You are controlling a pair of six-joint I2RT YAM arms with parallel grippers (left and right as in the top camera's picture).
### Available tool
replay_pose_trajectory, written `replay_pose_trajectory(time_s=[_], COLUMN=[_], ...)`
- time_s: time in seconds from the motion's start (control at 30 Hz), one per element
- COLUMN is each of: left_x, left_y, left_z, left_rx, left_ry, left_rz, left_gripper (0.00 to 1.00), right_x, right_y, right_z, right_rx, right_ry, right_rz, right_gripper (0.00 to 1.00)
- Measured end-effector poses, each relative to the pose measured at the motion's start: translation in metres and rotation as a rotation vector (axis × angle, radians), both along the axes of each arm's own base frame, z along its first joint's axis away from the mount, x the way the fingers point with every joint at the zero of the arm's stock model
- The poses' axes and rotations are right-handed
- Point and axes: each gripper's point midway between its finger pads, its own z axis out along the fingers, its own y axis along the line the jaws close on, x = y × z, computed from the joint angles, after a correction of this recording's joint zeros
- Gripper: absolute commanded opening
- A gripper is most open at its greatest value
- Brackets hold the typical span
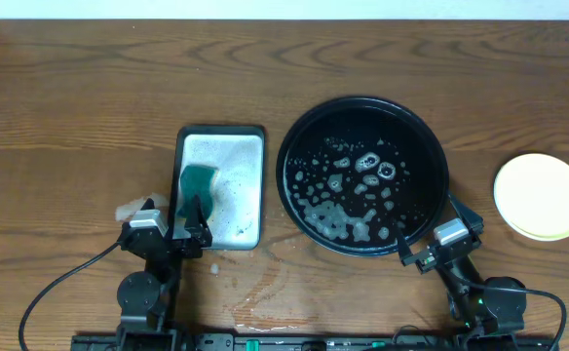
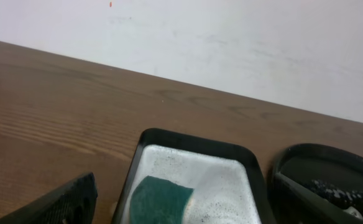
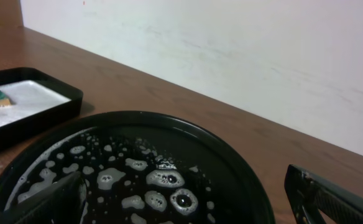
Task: Clean dirty plates on tray and stack at the side
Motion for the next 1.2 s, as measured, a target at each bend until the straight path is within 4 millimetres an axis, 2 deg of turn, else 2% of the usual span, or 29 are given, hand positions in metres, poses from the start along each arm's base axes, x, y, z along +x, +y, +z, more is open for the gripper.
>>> replay_pose_trajectory(time_s=[1.2], left_x=[-0.0004], left_y=[-0.0014], left_z=[-0.0027], left_rx=[0.017], left_ry=[0.012], left_rz=[-0.01], left_gripper=[0.88], right_x=[0.0], right_y=[0.0], right_z=[0.0], right_rx=[0.0], right_ry=[0.0], right_rz=[0.0], right_gripper=[0.99])
